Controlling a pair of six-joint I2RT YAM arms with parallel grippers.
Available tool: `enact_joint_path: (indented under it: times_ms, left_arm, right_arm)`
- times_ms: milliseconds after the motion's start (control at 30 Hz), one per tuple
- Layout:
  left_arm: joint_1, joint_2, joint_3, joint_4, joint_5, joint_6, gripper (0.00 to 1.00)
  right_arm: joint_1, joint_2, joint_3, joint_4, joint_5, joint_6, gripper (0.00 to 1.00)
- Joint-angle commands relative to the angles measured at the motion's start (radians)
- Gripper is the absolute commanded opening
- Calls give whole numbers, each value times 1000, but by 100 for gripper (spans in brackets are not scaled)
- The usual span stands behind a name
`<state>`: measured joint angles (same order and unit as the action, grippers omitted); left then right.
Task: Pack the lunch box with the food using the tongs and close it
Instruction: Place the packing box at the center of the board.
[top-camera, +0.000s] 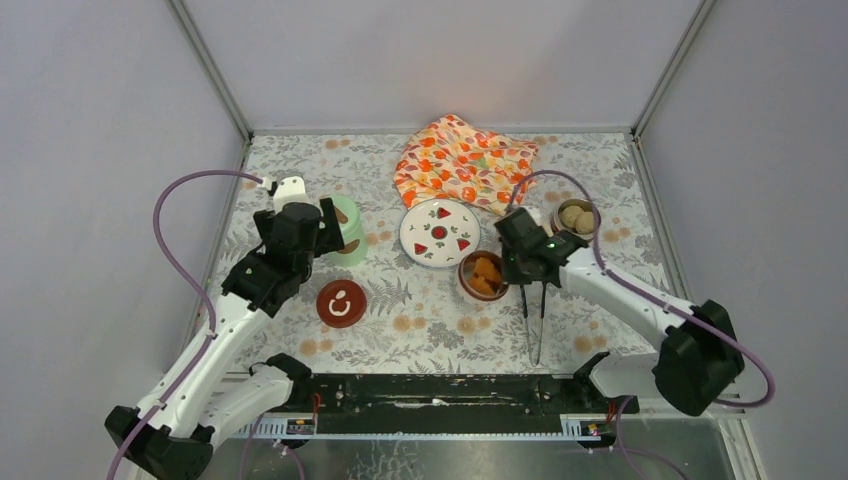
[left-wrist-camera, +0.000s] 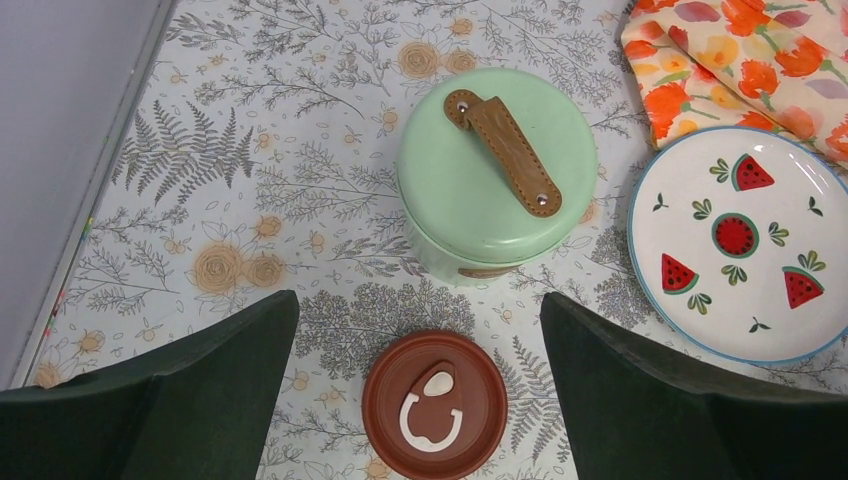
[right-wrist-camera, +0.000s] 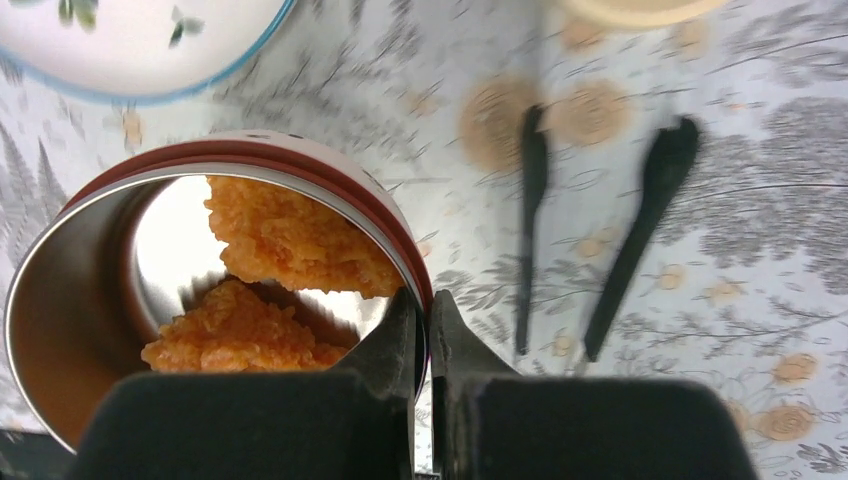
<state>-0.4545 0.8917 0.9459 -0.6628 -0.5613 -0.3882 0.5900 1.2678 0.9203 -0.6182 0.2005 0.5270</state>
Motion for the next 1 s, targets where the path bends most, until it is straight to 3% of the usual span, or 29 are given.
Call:
enact_joint_path:
  times_ms: [0,300,633,800,967]
  left_arm:
    - [11,-11,-11,63,12,17,98]
    - [17,-20,-16,75,41,25,98]
    - [26,-33,-28,101,47,38,99]
    - [29,-36,-25,98,78,40,98]
    - [28,-49,-26,101,100,41,98]
  right_arm:
    - [138,81,70,57,40,14,0]
    - [320,261,101,140,99,-5,2]
    - [352,224,100,181,73,-37,35]
    - [303,133,95,158,121,-68,46]
    - [87,44,37,185,81,-86,49]
